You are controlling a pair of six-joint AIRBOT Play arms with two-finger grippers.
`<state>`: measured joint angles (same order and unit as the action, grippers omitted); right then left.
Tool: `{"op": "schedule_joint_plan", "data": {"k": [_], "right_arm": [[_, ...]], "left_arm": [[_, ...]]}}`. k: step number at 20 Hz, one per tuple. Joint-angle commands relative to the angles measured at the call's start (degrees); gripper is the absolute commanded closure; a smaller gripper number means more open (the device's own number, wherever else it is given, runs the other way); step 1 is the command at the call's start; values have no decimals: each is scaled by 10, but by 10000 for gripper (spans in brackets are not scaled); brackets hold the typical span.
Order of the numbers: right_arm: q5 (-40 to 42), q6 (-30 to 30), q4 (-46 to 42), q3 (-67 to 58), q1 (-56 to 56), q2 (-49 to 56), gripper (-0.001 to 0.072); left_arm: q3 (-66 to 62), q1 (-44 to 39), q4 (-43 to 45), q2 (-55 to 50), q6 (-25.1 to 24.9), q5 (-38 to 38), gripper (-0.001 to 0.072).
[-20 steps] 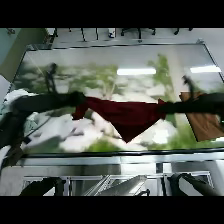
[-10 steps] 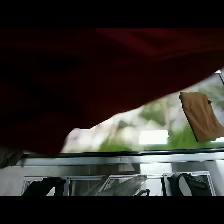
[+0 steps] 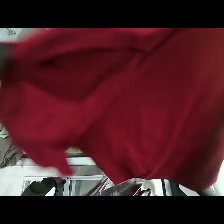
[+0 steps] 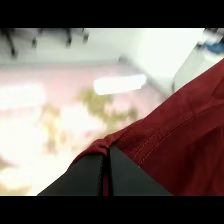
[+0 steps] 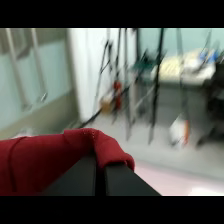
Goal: Fold the shirts.
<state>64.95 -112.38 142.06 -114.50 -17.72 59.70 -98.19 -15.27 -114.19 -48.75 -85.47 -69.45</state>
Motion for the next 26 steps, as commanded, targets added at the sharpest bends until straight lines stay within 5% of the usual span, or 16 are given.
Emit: {"op": "schedule_joint_plan", "data": {"k": [1,7,10,13,18,20,21,26], "right_arm": [[67,15,15,66,68,109,694],[-43,12,-15,125,228,306,694],[-158,12,1,124,269,390,694],[-175,11,22,124,283,449,694],[-113,29,21,124,270,478,672],[-67,57,20,124,238,459,427],[-28,64,20,124,214,446,394],[213,159,-23,156,80,362,392]], "left_arm": [[103,14,7,-100,-17,-18,694],[235,148,-30,-280,-56,60,694],[244,195,-91,-350,-99,88,693],[218,216,-88,-415,-102,92,693],[145,209,-88,-494,-107,48,694],[127,201,-88,-507,-107,47,694],[120,196,-88,-511,-107,50,694],[85,195,-88,-517,-107,48,694]]}}
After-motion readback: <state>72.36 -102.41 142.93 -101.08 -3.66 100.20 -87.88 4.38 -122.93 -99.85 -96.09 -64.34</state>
